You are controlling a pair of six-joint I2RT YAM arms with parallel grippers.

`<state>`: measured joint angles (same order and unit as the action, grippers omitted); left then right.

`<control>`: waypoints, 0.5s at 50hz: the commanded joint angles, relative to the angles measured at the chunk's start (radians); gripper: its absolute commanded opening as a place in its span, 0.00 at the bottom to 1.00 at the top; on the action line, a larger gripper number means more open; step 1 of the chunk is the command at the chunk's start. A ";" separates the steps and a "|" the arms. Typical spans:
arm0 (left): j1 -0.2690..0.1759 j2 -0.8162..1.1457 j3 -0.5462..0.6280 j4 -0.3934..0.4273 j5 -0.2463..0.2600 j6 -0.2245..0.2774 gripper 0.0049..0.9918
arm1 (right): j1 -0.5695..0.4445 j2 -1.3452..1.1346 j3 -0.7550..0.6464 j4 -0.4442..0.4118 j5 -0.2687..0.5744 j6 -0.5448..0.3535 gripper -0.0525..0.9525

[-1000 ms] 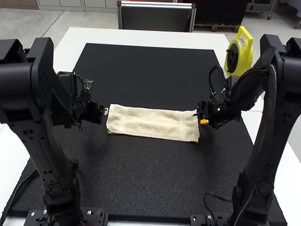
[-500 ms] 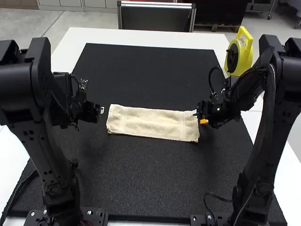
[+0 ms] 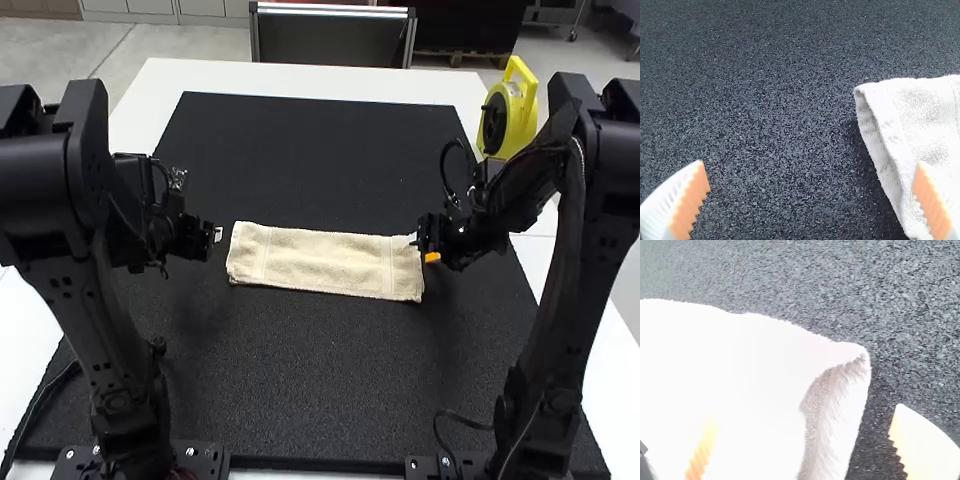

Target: Fold the towel.

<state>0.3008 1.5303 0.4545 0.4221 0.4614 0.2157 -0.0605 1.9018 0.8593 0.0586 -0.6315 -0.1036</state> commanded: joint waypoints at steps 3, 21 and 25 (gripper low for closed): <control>0.008 -0.024 -0.004 0.004 0.017 -0.009 0.97 | 0.065 0.062 0.020 0.012 -0.028 0.007 0.62; 0.008 -0.025 -0.004 0.006 0.031 -0.013 0.97 | 0.059 0.062 0.020 0.014 -0.030 0.018 0.19; 0.008 -0.025 -0.002 0.007 0.033 -0.013 0.97 | 0.059 0.062 0.020 0.014 -0.033 0.024 0.11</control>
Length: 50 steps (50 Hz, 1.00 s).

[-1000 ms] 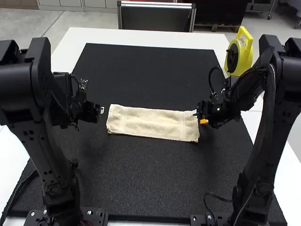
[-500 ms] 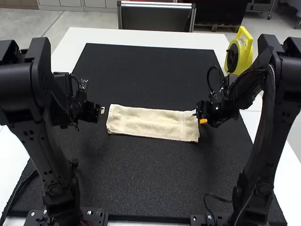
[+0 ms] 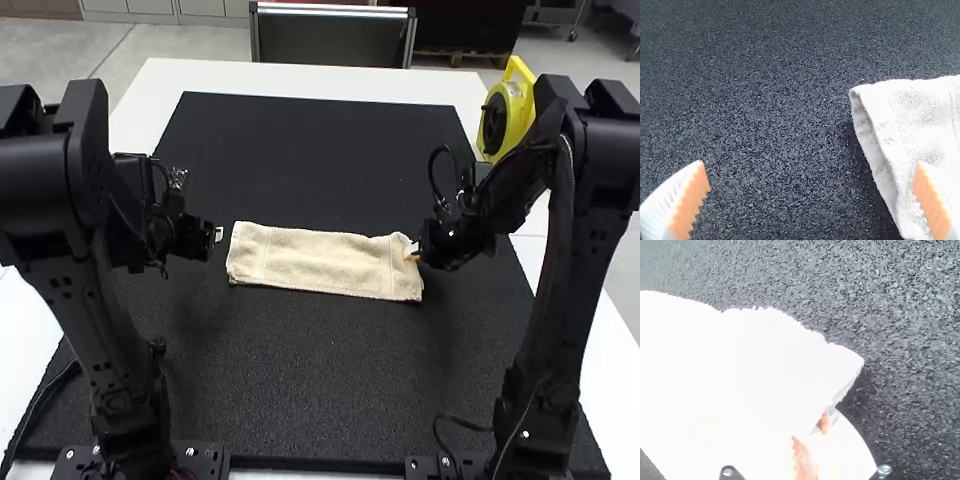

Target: Fold the towel.

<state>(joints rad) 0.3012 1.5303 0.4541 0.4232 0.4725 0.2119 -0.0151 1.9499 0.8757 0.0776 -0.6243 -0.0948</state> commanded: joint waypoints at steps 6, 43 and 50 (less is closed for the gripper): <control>0.009 -0.025 -0.002 0.006 0.023 -0.011 0.97 | 0.014 0.014 0.008 -0.006 -0.041 0.020 0.03; 0.010 -0.021 -0.012 0.008 0.032 -0.020 0.97 | -0.014 -0.126 0.069 -0.065 -0.077 0.089 0.03; 0.012 -0.022 -0.023 0.009 0.032 -0.019 0.97 | 0.018 -0.157 0.071 -0.095 -0.086 0.101 0.03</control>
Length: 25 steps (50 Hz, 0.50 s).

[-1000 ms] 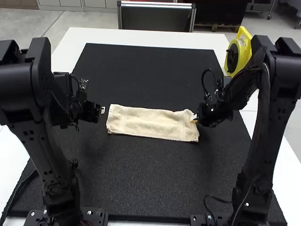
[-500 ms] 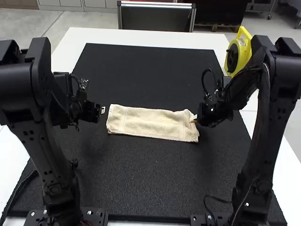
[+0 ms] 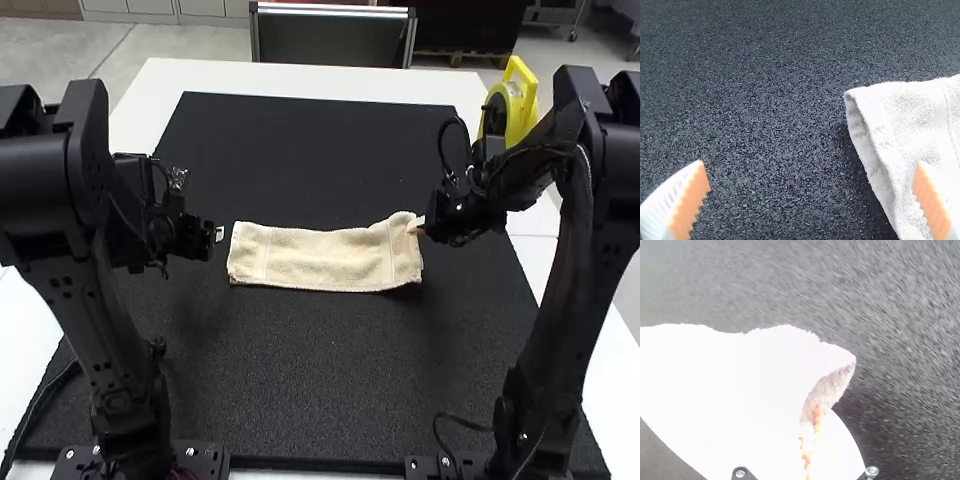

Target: Fold the towel.

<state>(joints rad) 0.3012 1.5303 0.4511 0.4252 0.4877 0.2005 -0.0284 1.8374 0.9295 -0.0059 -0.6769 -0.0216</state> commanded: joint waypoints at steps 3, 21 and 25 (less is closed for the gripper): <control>0.012 -0.021 -0.023 0.009 0.017 -0.007 0.97 | 0.048 -0.058 0.017 -0.012 -0.041 0.043 0.03; 0.012 -0.022 -0.042 0.018 0.017 -0.010 0.97 | 0.211 -0.073 0.038 0.007 -0.058 0.170 0.03; 0.013 -0.022 -0.051 0.032 0.018 -0.029 0.97 | 0.248 -0.073 0.045 0.038 -0.055 0.215 0.03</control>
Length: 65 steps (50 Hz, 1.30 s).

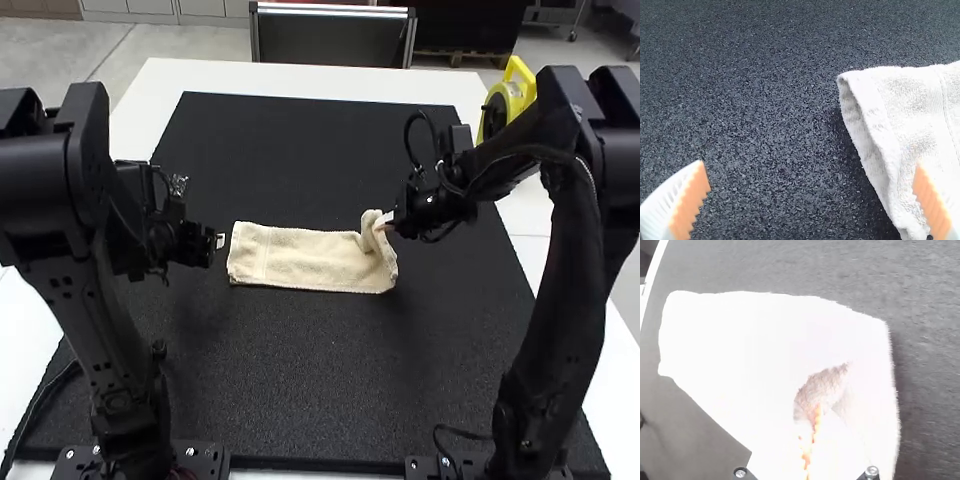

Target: Fold the towel.

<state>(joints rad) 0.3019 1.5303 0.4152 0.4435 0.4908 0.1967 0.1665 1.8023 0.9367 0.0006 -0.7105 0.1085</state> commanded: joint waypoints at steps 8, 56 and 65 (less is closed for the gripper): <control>0.037 -0.022 -0.027 0.043 0.014 -0.033 0.97 | 0.125 -0.034 0.039 0.113 -0.021 0.180 0.03; 0.206 -0.022 -0.062 0.080 0.060 0.010 0.97 | 0.398 0.154 0.205 0.259 -0.014 0.339 0.03; 0.218 -0.022 -0.062 0.080 0.066 0.010 0.97 | 0.421 0.196 0.243 0.263 -0.015 0.342 0.03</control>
<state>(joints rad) 0.5060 1.5303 0.3622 0.5144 0.5293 0.1944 0.5701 1.9789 1.1393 0.2539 -0.7109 0.4355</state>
